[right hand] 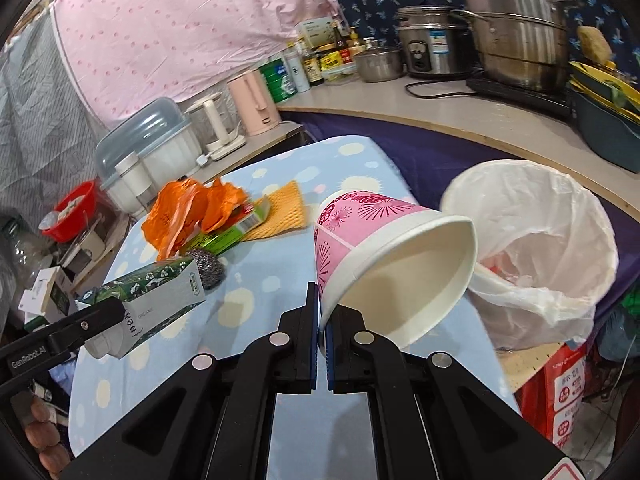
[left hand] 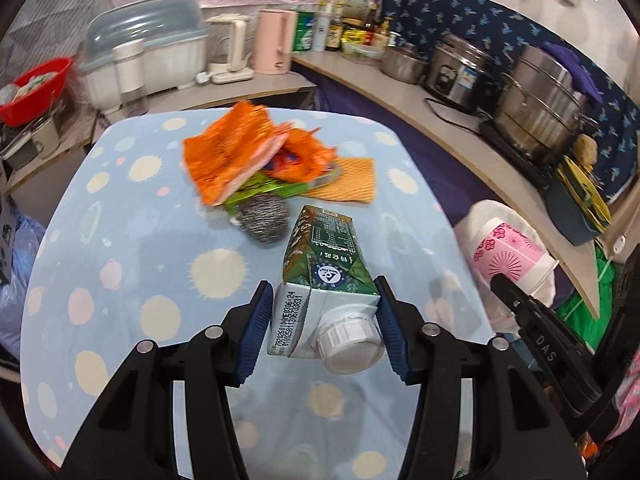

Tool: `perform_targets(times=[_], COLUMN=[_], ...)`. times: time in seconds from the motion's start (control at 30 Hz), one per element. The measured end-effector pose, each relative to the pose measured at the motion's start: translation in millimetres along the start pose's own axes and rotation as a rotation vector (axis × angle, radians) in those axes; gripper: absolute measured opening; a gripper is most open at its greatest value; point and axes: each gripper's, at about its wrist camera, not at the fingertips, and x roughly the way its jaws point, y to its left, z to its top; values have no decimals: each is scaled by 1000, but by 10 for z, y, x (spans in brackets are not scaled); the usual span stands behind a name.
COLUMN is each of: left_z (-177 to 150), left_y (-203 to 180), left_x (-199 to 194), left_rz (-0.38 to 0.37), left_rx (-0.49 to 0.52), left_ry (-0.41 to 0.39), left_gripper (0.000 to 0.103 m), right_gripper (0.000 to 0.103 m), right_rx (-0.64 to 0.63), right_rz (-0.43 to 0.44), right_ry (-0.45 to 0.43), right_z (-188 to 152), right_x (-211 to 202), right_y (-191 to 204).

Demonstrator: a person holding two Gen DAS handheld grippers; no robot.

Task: Collect trash
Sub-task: 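Carry the carton and cup over the bin and open both tools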

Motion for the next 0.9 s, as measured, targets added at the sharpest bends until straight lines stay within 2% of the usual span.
perform_targets(times=[0.27,0.5,0.9], left_z=[86,97,104], left_y=[-803,-1499,-2288], left_x=[97,290,642], left_rz=[-98,-153,-201], left_rx=[118,221,326], left_ry=[-2,14,39], left_gripper=[49,49,49], right_gripper=[3,3,3], right_rx=[92,163,228], right_rz=[-69,-131,-203], right_ry=[-42,-74,-97], right_z=[44,73,177], right_x=[-246,-432,-525], right_y=[-612,-1163,-1791])
